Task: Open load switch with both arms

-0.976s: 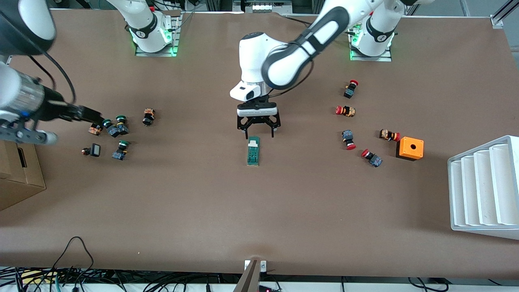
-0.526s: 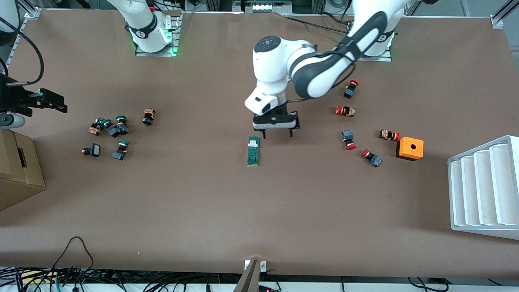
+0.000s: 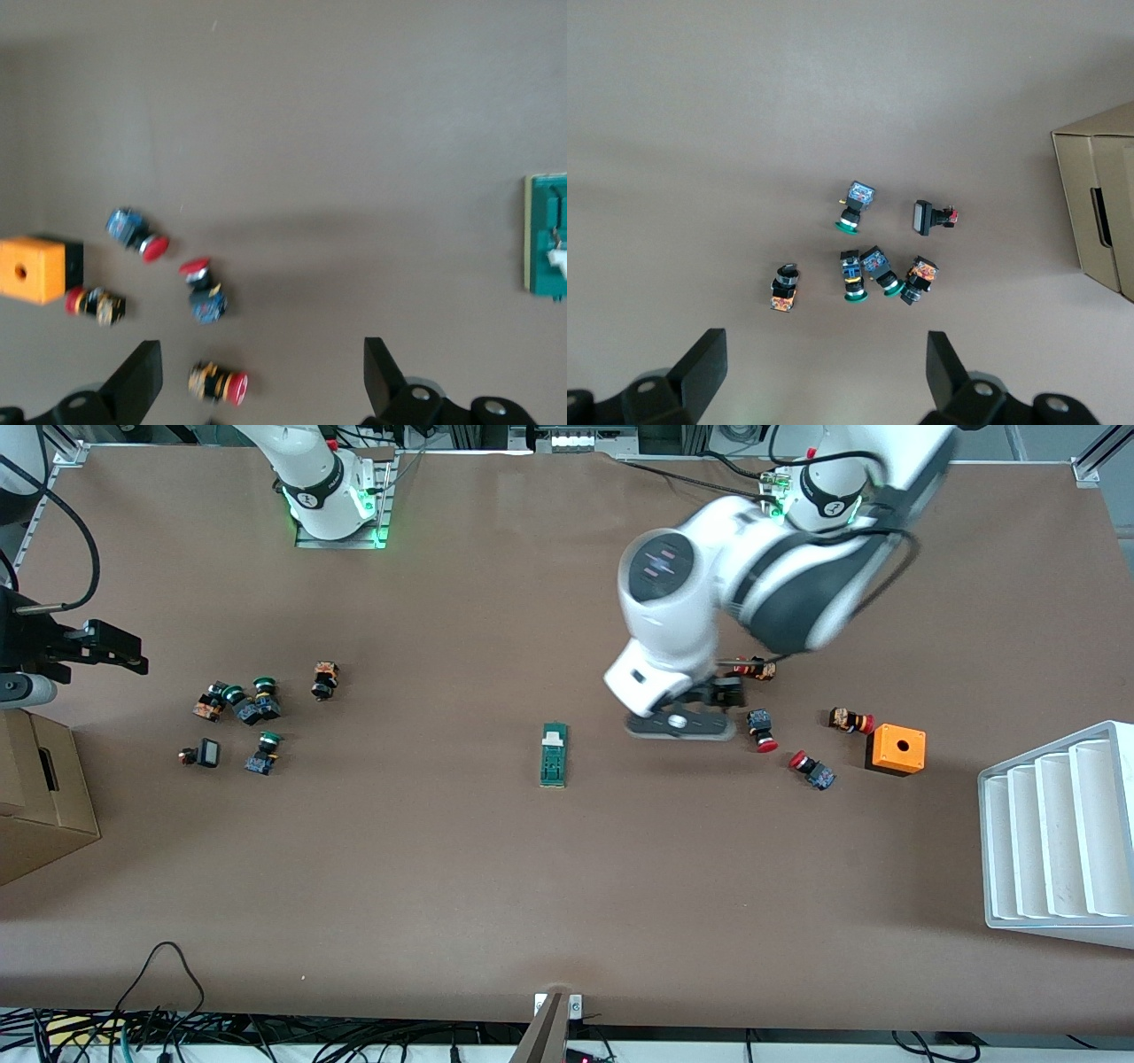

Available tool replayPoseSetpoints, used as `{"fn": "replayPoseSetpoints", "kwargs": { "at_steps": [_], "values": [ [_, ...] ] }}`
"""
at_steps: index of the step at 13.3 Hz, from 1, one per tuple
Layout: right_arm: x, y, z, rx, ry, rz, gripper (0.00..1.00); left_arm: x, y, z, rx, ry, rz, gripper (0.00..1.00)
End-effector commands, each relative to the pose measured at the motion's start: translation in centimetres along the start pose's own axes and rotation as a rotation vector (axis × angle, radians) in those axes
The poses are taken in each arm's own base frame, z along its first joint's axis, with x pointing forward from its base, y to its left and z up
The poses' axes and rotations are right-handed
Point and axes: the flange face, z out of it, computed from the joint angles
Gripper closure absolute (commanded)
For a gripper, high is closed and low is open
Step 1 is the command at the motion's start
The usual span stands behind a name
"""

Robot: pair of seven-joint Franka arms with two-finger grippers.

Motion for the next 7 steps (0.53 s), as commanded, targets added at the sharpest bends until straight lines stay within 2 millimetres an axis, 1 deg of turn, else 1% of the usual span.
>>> {"fn": "replayPoseSetpoints", "kwargs": {
  "at_steps": [1,3,5,6,7],
  "values": [
    [0.4,-0.2,-0.9,-0.022,0.017,-0.010,0.01,2.2,-8.1,-2.0,-0.093,-0.119,0.007,0.00],
    [0.7,-0.1,-1.5,-0.025,0.040,-0.016,0.01,2.6,-11.8,-2.1,-0.072,-0.156,-0.025,0.00],
    [0.9,-0.2,-1.4,-0.023,0.042,-0.030,0.01,2.9,-15.4,-3.3,-0.075,-0.136,-0.053,0.00],
    [0.9,0.0,-1.3,-0.024,0.042,-0.025,0.01,3.3,-17.8,-3.4,-0.084,-0.135,-0.057,0.00],
    [1.0,0.0,-1.3,-0.027,0.041,-0.027,0.01,3.2,-19.8,-3.7,-0.105,-0.143,-0.042,0.00]
  ]
}}
